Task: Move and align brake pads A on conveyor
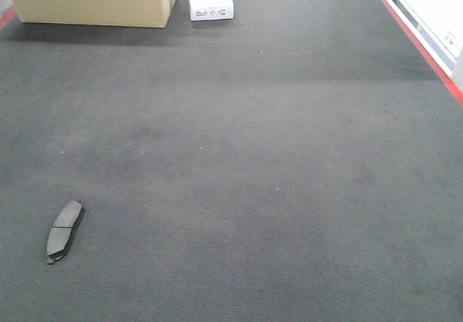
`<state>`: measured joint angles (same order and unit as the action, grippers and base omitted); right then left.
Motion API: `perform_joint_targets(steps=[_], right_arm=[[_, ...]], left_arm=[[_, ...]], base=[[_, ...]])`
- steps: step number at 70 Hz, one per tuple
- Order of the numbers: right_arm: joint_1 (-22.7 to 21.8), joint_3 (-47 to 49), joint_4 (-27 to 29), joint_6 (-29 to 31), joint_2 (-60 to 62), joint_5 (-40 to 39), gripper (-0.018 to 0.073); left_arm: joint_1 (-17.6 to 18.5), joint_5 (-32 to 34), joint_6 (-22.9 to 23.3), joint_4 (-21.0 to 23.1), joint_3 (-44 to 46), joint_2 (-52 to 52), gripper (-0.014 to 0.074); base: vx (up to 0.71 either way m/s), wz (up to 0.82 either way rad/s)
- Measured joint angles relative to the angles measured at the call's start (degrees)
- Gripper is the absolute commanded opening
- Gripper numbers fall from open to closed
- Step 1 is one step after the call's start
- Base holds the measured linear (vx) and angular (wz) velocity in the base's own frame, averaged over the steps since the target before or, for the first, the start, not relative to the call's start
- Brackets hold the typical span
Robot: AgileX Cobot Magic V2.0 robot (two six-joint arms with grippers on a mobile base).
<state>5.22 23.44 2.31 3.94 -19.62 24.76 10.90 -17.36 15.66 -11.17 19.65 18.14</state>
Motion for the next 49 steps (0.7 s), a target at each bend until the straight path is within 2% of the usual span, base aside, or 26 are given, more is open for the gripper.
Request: perform_joint_targets(steps=[49], right_arm=[[0.0,0.0,0.0,0.0,0.0,0.0,-0.001]], left_arm=[[0.0,0.0,0.0,0.0,0.0,-0.17,0.047]], base=[[0.0,0.0]])
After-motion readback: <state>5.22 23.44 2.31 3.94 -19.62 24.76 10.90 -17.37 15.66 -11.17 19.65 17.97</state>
